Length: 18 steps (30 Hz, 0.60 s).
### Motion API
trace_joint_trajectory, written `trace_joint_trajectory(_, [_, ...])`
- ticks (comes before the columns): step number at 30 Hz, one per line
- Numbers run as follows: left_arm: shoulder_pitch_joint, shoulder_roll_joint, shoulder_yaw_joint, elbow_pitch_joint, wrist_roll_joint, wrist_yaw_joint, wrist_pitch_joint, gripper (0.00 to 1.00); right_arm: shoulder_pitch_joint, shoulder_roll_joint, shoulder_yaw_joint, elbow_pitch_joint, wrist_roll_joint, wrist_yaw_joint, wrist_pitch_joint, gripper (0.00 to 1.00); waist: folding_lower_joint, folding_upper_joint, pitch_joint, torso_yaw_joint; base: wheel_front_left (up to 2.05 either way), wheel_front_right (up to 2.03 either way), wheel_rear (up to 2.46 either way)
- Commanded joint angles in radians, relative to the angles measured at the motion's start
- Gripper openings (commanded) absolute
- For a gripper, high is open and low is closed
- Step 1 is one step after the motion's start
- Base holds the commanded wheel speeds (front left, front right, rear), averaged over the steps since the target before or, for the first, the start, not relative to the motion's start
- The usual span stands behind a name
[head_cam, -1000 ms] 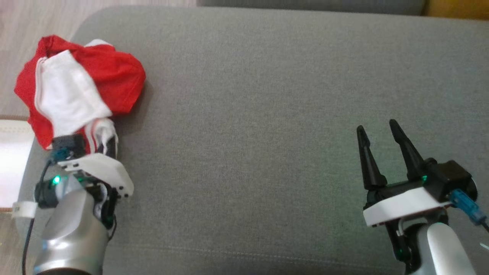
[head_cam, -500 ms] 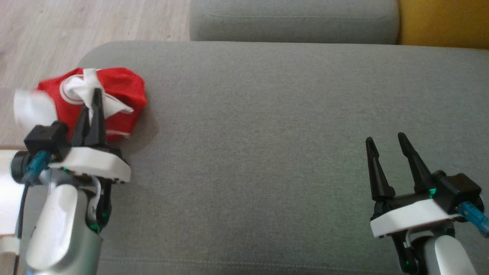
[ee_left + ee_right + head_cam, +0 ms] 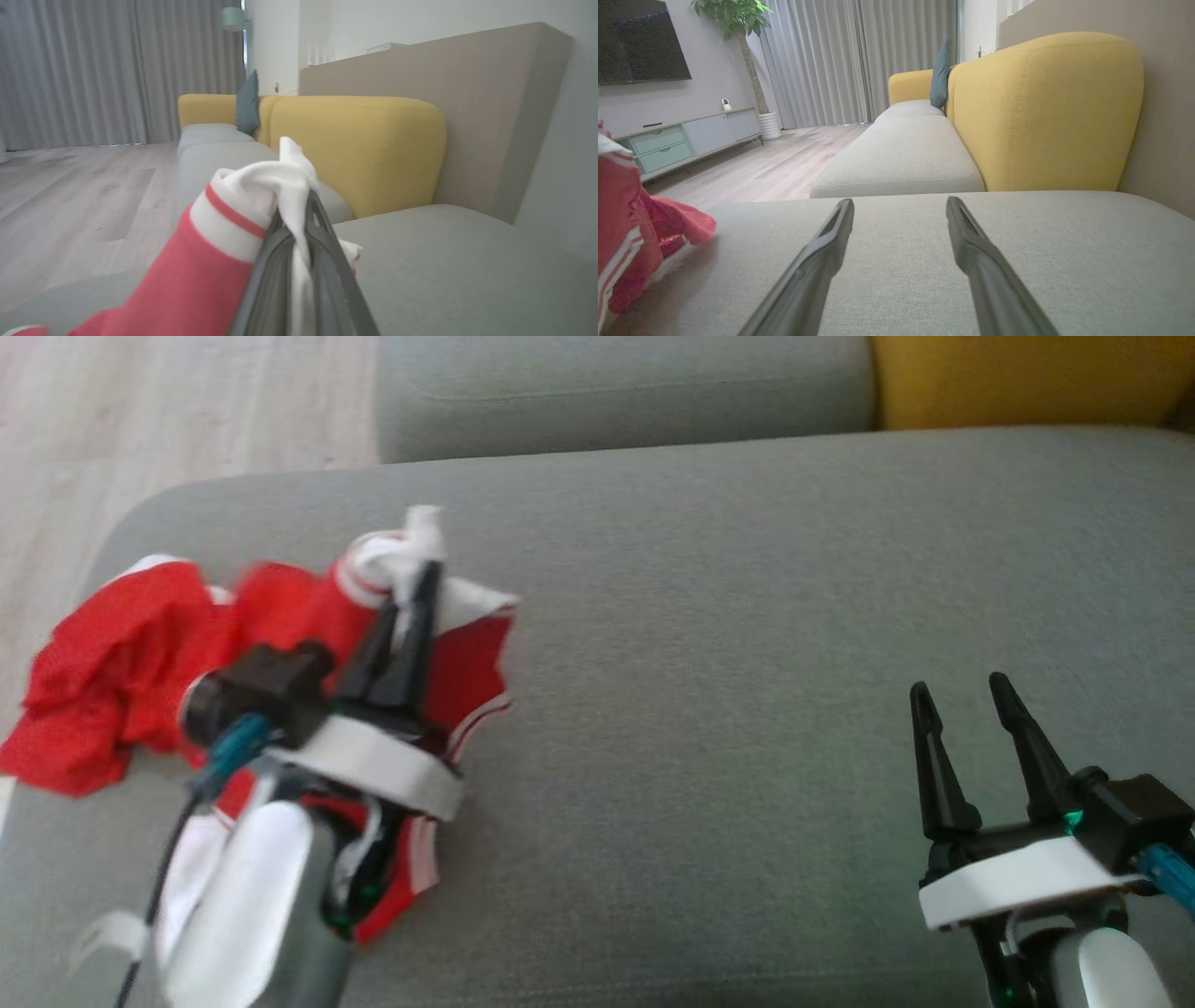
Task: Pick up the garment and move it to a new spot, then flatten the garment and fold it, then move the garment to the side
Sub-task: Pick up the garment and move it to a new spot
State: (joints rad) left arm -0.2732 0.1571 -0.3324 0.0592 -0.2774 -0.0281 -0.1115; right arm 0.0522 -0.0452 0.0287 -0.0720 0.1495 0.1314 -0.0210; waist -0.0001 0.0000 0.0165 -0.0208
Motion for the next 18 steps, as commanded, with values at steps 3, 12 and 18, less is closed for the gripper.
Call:
trace_joint_trajectory(3, [-0.129,-0.021,-0.004,-0.029,-0.004,-0.020,-0.002,0.00,-0.048,-0.005,0.032,-0.052,-0.001,-0.001,0.007,1.00,0.0001,0.0000,0.034,-0.083,0.00,0.00,0.00])
trace_joint_trajectory(12, [-0.286,-0.078,-0.086,0.033,-0.019,-0.053,-0.026,0.00,-0.075,-0.005,0.051,-0.082,0.002,-0.001,0.013,1.00,0.0001,0.0000,0.137,-0.226,0.00,0.00,0.00])
trace_joint_trajectory(18, [-0.387,-0.100,-0.169,0.089,-0.027,-0.061,-0.043,0.00,-0.088,-0.005,0.051,-0.091,0.023,-0.001,-0.009,1.00,0.0001,0.0000,0.224,-0.315,0.00,0.00,0.00])
